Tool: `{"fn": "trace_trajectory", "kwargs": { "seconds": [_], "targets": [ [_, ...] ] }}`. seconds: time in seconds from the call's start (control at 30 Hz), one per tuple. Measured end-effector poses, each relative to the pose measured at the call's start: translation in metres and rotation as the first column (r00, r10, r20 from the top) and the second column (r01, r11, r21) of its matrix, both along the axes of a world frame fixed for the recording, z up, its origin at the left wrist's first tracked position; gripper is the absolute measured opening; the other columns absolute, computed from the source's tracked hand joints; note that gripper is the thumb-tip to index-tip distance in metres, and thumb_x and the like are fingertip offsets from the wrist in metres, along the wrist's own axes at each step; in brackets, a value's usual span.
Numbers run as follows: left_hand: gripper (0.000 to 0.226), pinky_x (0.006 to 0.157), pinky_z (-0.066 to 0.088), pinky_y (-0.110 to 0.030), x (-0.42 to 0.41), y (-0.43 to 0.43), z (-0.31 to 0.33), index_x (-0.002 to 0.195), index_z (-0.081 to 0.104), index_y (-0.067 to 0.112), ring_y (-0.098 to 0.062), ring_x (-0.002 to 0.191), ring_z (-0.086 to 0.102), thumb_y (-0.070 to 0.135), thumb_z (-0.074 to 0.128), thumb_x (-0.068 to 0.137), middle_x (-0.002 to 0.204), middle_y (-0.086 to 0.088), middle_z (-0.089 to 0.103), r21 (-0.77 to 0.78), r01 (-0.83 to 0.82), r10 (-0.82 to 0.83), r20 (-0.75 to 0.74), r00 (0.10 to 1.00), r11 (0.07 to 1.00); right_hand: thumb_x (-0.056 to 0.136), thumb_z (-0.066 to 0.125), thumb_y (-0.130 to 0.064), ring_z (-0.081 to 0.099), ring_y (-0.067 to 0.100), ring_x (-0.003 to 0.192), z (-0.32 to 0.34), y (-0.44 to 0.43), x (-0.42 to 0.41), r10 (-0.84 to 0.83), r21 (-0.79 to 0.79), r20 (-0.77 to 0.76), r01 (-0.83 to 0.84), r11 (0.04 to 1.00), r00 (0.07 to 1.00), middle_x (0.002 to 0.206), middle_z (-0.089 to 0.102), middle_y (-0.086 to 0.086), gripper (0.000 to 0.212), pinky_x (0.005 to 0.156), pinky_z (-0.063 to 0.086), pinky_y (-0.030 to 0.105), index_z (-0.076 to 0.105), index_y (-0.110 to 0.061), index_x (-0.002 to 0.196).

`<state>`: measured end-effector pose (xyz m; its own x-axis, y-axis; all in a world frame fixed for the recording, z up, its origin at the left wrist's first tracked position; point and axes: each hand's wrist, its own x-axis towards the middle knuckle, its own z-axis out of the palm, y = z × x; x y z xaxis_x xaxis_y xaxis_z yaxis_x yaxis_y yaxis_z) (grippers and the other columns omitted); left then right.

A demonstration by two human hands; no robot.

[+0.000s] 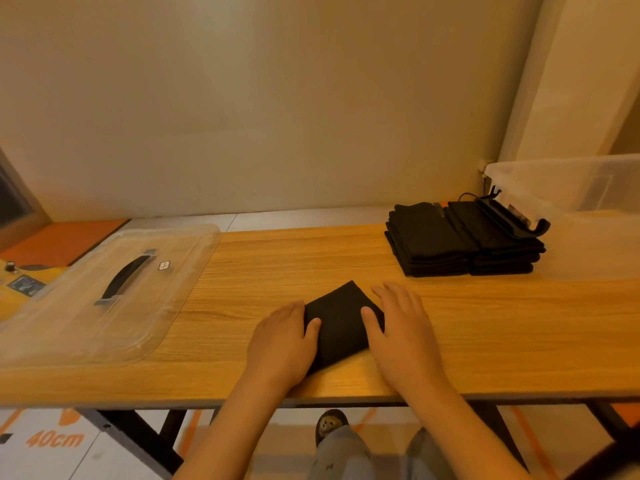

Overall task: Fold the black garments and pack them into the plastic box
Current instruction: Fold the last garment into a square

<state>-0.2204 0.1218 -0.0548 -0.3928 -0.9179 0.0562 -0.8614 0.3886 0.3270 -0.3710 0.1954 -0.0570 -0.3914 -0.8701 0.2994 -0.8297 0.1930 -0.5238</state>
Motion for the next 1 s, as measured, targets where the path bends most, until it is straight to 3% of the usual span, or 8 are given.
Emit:
{"fn": "trace_trajectory", "kwargs": {
  "seconds": [0.13,0.27,0.43,0.53,0.73,0.83,0.9,1.0],
  "targets": [
    [0.036,0.091,0.044,-0.033,0.004,0.033,0.001,0.127,0.051,0.021,-0.017,0.114,0.049,0.040,0.040,0.099,0.121,0.002,0.058,-0.067,-0.088,0.082,-0.080,0.993,0.994,0.096,0.048,-0.036,0.045,-0.001,0.093,-0.004,0.056,0.029,-0.032,-0.140,0.297,0.077,0.987,0.954,0.100,0.049,-0.017,0.006,0.072,0.037,0.011,0.052,-0.033,0.098],
    [0.038,0.086,0.051,-0.034,0.006,0.060,-0.002,0.129,0.052,0.022,-0.014,0.109,0.054,0.037,0.052,0.095,0.118,0.003,0.060,0.038,-0.151,0.155,-0.330,0.931,0.988,0.095,0.048,-0.042,0.058,0.008,0.071,-0.009,0.081,0.034,-0.111,0.002,0.532,0.130,0.991,0.839,0.076,0.058,-0.005,0.015,0.059,0.046,0.019,0.047,-0.027,0.096],
    [0.037,0.079,0.056,-0.035,0.005,0.092,-0.008,0.128,0.050,0.025,-0.012,0.099,0.059,0.028,0.060,0.092,0.113,0.003,0.059,0.160,-0.128,0.192,-0.509,0.839,0.979,0.089,0.046,-0.057,0.065,0.022,0.074,-0.003,0.085,0.033,-0.190,0.140,0.597,0.133,0.981,0.779,0.083,0.061,0.007,0.038,0.070,0.058,0.042,0.028,-0.029,0.106],
    [0.032,0.066,0.053,-0.020,0.006,0.107,-0.008,0.121,0.053,0.022,-0.006,0.089,0.060,0.019,0.062,0.091,0.102,0.005,0.059,0.231,-0.106,0.231,-0.625,0.745,0.967,0.090,0.055,-0.049,0.060,0.017,0.076,-0.008,0.088,0.034,-0.190,0.187,0.592,0.095,0.978,0.783,0.088,0.056,0.003,0.043,0.067,0.056,0.035,0.026,-0.024,0.109],
    [0.026,0.059,0.045,-0.018,0.009,0.126,-0.015,0.105,0.049,0.018,-0.011,0.082,0.060,0.018,0.068,0.087,0.097,-0.004,0.059,0.485,-0.063,0.440,-0.721,0.536,0.872,0.085,0.070,-0.011,0.065,0.018,0.078,-0.012,0.097,0.039,-0.081,0.044,0.911,0.098,0.994,0.405,0.104,0.059,0.009,0.047,0.044,0.050,0.020,0.036,-0.019,0.116],
    [0.042,0.070,0.048,-0.026,0.014,0.134,-0.018,0.111,0.049,0.009,-0.014,0.086,0.059,0.034,0.070,0.084,0.100,-0.009,0.061,0.664,0.025,0.560,-0.649,0.515,0.747,0.084,0.070,-0.010,0.067,0.020,0.075,-0.011,0.104,0.036,-0.057,0.026,0.940,0.097,0.995,0.337,0.102,0.064,0.012,0.044,0.045,0.050,0.022,0.040,-0.020,0.115],
    [0.046,0.081,0.051,-0.033,0.016,0.135,-0.015,0.118,0.057,0.010,-0.021,0.098,0.065,0.041,0.064,0.085,0.108,-0.009,0.069,0.795,0.313,0.670,-0.607,0.428,0.520,0.084,0.071,-0.012,0.068,0.021,0.077,-0.010,0.109,0.033,-0.051,0.031,0.953,0.072,0.997,0.298,0.100,0.065,0.012,0.043,0.046,0.050,0.023,0.043,-0.020,0.115],
    [0.059,0.100,0.046,-0.052,0.016,0.129,-0.011,0.134,0.051,0.004,-0.040,0.120,0.056,0.042,0.059,0.089,0.130,-0.025,0.057,0.642,0.748,0.848,-0.482,0.222,0.169,0.083,0.072,-0.013,0.067,0.020,0.083,-0.007,0.115,0.028,-0.026,0.022,0.959,0.019,1.000,0.281,0.098,0.064,0.007,0.046,0.050,0.051,0.024,0.044,-0.019,0.118]
  ]
}}
